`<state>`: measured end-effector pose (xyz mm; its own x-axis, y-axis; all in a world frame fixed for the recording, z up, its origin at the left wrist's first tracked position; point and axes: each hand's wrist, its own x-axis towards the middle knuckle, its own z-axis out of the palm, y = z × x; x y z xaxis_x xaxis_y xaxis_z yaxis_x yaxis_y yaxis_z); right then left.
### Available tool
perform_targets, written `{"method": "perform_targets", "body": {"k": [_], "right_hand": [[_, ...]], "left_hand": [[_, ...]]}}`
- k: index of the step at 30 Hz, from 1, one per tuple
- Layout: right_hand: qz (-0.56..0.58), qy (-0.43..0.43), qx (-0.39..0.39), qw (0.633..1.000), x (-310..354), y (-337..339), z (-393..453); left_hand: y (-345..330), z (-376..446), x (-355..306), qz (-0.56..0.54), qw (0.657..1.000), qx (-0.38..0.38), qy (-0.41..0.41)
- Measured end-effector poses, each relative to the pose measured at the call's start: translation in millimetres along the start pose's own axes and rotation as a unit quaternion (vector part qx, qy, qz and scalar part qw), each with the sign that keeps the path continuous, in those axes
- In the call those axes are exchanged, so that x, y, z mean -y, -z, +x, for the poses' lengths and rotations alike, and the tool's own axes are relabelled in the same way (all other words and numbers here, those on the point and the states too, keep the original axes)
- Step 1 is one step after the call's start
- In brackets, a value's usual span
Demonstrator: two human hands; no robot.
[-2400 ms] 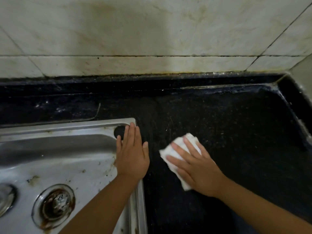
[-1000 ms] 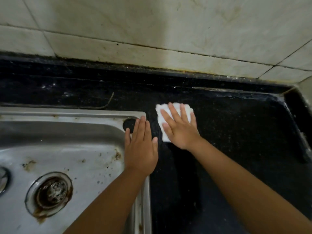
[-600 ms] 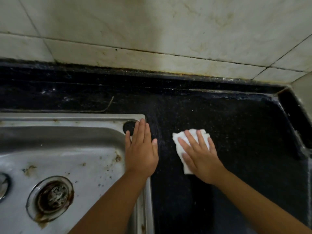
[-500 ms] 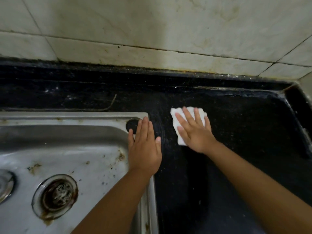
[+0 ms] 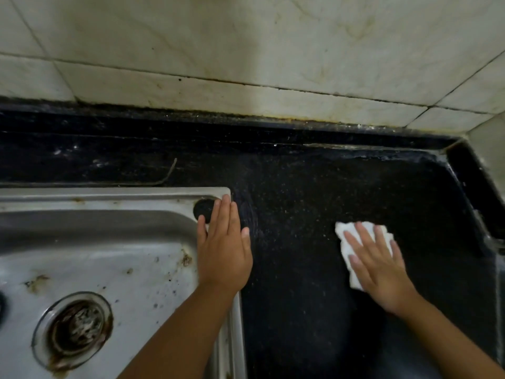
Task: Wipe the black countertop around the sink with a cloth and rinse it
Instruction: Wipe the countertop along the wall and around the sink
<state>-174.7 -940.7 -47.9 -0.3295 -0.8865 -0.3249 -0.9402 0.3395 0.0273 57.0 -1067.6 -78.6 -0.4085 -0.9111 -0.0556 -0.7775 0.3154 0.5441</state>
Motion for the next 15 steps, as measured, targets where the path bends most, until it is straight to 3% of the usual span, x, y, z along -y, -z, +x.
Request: {"method": "perform_targets", "body": {"k": [3,5,8,11,15], "right_hand": [[0.061,-0.108,0.002,0.992,8.9,23.5,61.9],[0.057,-0.117,0.005,0.991,37.6,36.9,104.7],[0.04,-0.045,0.028,0.998,92.5,47.7,140.0],[0.0,0.081,0.04,0.996,138.5,43.2,125.8],[0.0,0.213,-0.044,0.976,126.5,8.7,52.3]], "left_hand": [[2.4,1.4,-2.1,0.009,1.0,0.011,0.01],[2.3,1.9,-2.6,0.015,1.0,0.013,0.009],[0.1,1.6,-0.6,0.014,1.0,0.009,0.0],[-1.3,1.1,0.7,0.016,1.0,0.001,-0.004],[-1.4,0.4,-0.8,0.008,1.0,-0.008,-0.004]]}}
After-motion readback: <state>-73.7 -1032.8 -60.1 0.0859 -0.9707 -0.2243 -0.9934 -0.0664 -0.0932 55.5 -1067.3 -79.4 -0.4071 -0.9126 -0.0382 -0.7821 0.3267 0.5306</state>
